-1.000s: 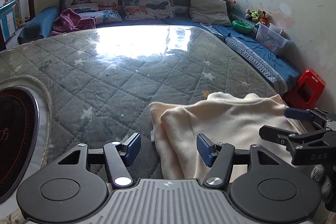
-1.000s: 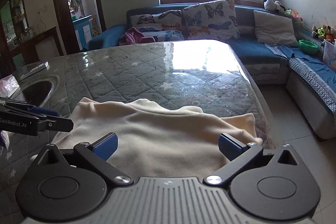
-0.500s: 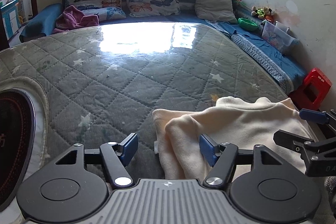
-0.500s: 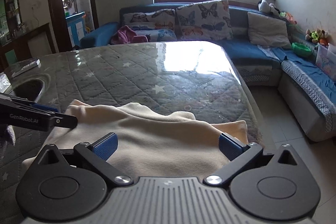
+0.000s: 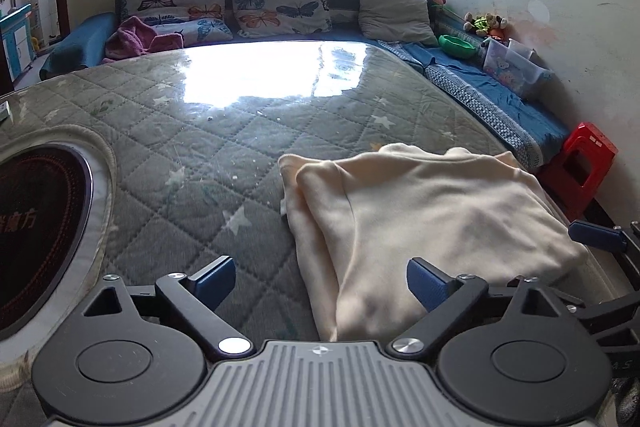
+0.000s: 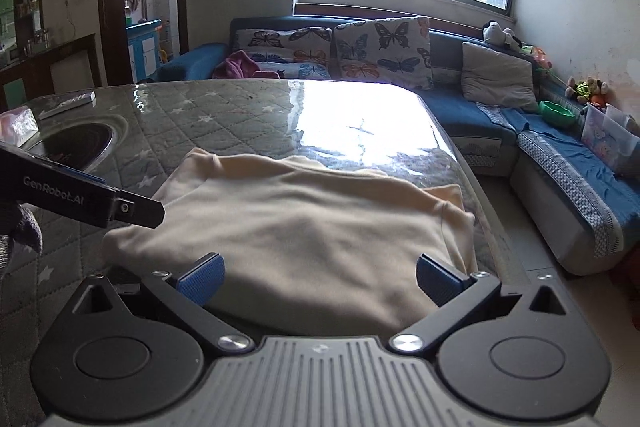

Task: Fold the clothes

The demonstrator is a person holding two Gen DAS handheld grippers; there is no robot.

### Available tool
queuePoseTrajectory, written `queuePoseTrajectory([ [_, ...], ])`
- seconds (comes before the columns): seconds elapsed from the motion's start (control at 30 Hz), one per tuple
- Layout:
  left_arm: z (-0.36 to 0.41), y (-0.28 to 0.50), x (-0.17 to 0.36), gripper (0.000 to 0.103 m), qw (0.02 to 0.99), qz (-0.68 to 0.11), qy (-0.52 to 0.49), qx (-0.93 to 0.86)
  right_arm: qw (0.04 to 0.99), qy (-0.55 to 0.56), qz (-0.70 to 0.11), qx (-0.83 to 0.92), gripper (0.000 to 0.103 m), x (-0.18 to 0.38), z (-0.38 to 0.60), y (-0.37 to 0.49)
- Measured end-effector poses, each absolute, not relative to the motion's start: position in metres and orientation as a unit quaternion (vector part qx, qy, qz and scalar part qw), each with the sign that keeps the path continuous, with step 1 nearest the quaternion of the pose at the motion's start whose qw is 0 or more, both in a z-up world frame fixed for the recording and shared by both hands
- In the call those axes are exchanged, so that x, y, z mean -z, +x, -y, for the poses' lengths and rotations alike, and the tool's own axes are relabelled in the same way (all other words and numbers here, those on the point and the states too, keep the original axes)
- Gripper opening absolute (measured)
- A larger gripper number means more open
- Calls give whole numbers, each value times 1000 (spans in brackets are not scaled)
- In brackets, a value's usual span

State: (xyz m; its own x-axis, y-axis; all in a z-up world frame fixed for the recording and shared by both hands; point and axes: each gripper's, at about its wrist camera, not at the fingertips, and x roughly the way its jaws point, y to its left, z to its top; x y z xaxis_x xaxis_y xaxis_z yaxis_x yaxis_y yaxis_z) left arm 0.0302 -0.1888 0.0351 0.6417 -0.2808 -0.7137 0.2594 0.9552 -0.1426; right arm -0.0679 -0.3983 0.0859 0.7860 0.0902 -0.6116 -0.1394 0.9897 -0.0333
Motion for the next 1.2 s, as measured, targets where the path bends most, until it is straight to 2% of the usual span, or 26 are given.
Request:
queuePoseTrajectory([
  [0.17,190,10,-35,103,906,-392,-6,157,945,-35,-321,-51,103,-85,396,-83],
  [1.2,203,-49,-37,103,910,-381,23,165,951,-26,-308,-21,103,-82,398,-133],
])
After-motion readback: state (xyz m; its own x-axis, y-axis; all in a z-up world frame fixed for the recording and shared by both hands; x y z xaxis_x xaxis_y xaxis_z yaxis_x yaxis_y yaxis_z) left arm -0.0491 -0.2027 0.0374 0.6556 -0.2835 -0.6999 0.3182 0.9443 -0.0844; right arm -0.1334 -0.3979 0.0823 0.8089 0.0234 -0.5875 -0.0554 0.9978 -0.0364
